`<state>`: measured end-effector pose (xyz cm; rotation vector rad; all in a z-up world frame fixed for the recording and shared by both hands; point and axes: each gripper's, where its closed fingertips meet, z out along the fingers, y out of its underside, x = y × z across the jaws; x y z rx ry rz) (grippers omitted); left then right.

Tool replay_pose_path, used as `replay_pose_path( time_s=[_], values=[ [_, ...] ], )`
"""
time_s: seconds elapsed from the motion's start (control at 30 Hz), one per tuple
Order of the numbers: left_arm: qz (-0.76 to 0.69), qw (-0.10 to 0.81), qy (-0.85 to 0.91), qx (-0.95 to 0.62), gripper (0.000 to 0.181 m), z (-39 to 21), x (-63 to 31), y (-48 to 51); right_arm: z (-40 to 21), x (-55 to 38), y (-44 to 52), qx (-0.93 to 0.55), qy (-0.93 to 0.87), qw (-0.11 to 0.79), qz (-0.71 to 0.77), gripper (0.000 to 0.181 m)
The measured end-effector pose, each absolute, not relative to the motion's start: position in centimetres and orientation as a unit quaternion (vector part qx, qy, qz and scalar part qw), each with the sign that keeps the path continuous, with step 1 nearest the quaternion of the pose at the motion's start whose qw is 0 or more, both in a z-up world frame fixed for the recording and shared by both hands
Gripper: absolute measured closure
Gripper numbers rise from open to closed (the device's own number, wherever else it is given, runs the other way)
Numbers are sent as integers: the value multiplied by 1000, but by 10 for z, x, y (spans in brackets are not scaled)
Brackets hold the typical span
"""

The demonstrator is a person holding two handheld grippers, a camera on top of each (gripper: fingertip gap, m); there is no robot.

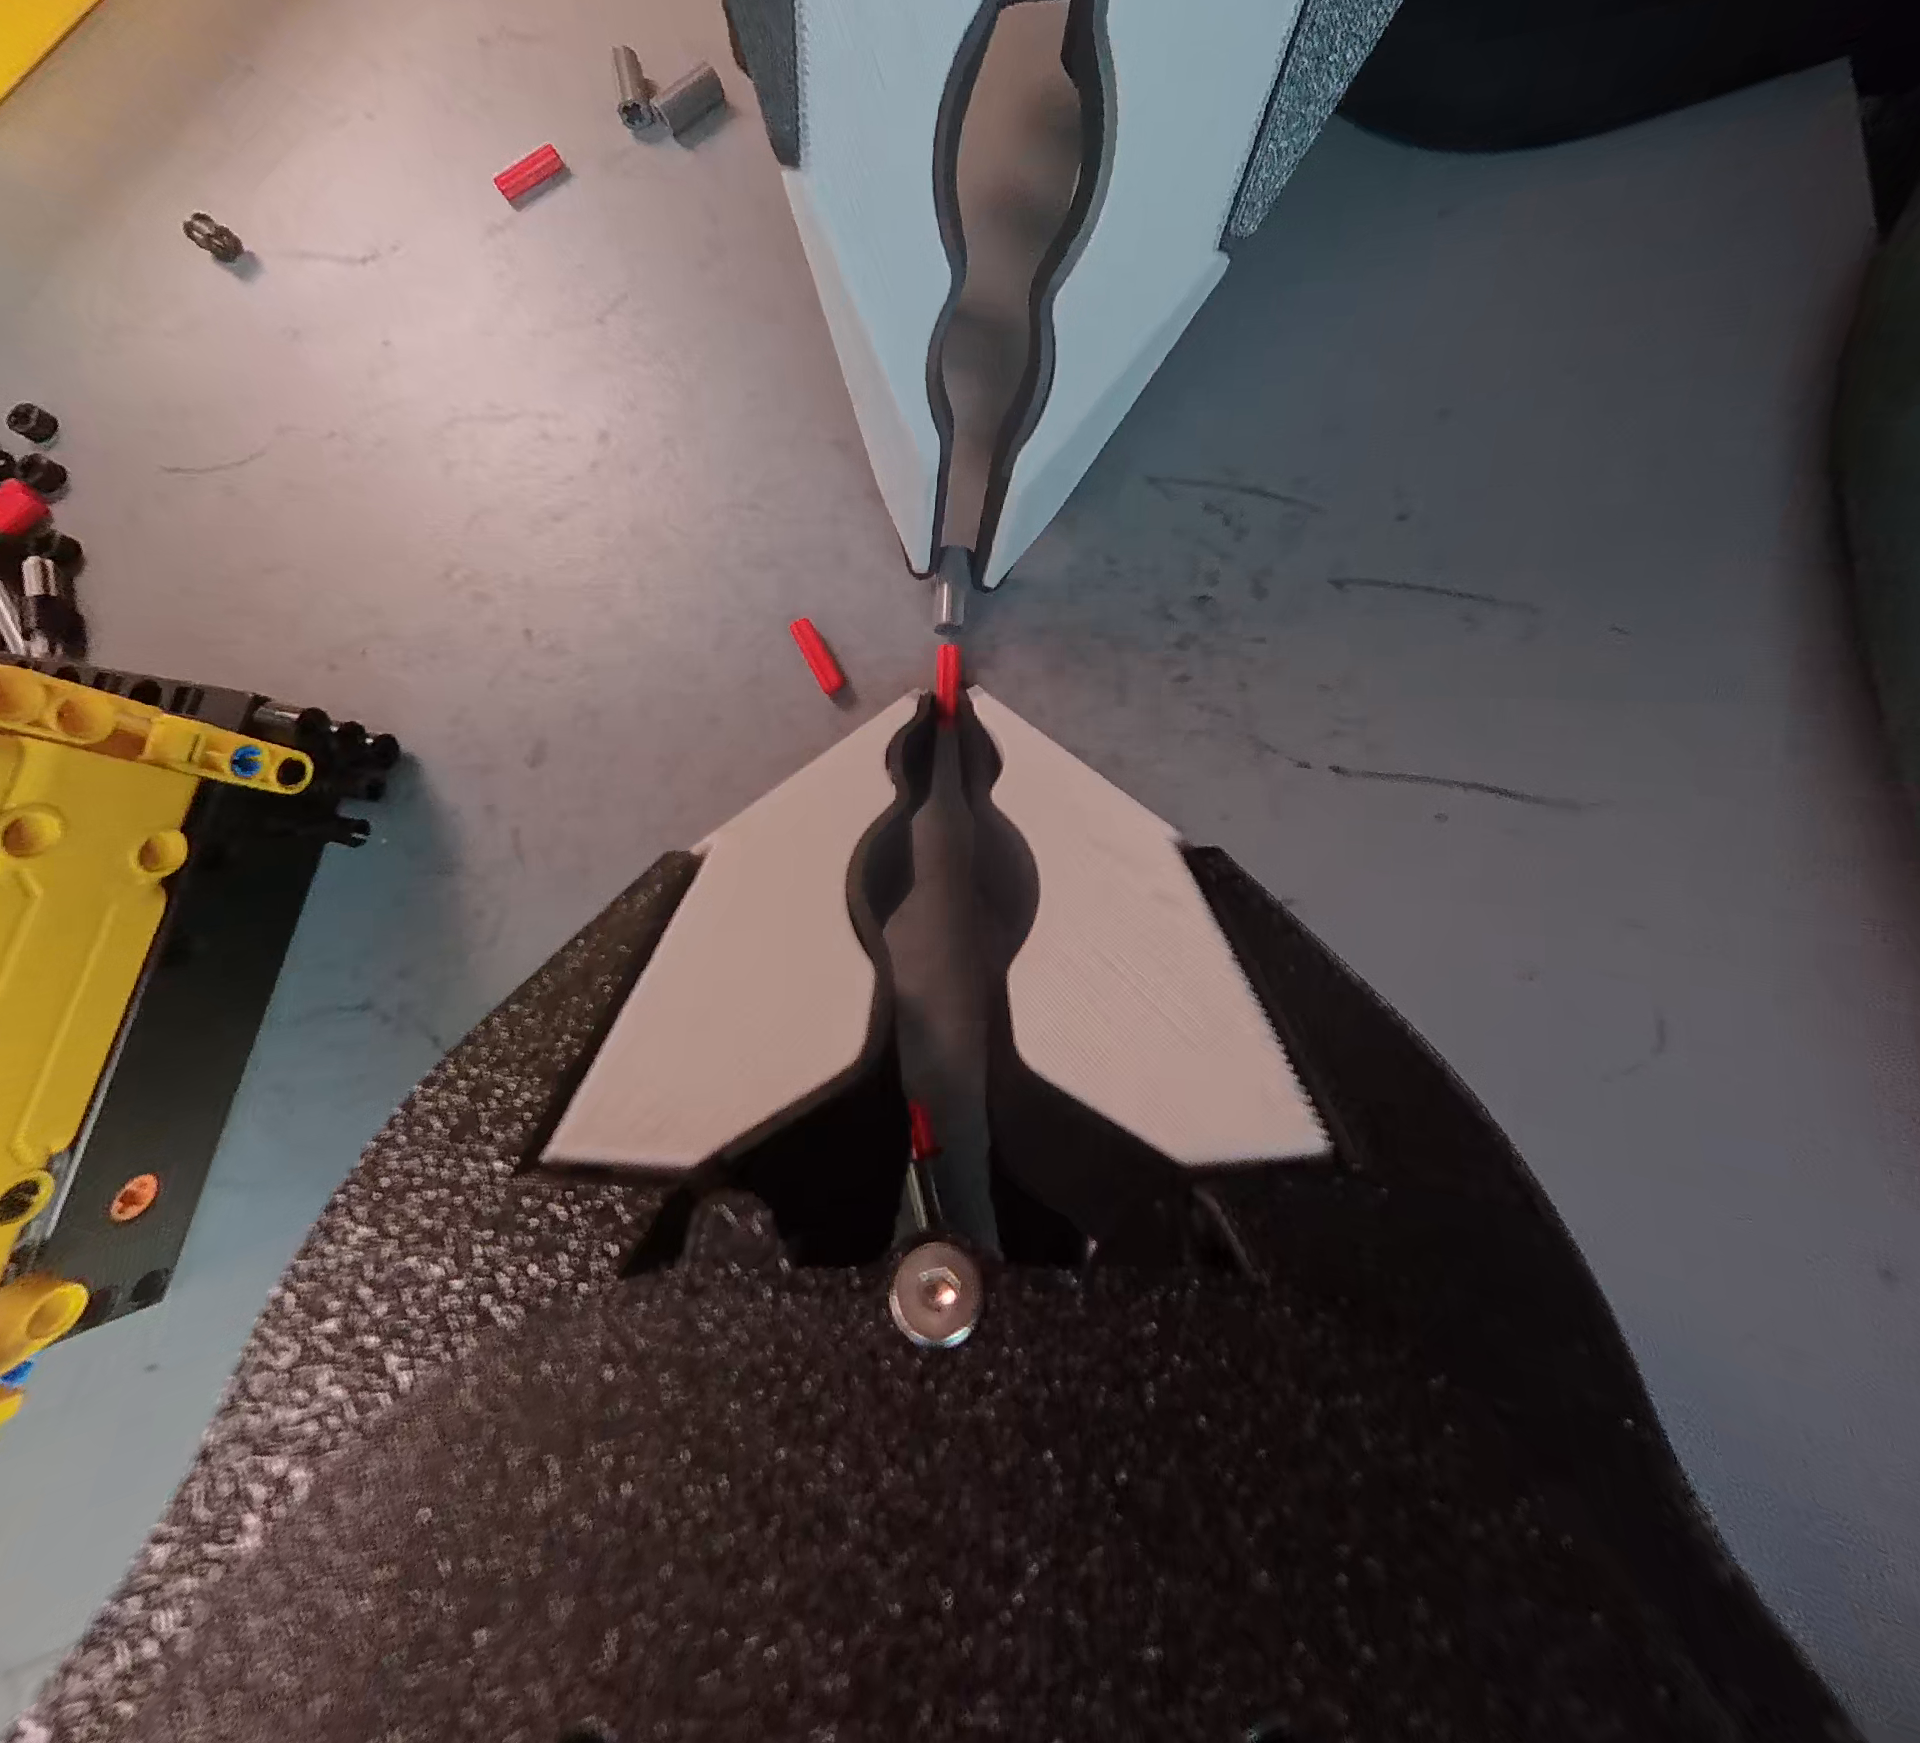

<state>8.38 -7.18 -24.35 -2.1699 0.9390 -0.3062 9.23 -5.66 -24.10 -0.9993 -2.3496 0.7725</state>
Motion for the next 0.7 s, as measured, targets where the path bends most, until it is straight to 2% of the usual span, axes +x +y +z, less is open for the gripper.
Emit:
replay_pose_path(
  time_s=[0.7],
  values=[
    [-119, 395, 372, -832, 179, -238, 87, -69, -241, 92, -58, -365, -854, 228, 292, 175]
  ],
)
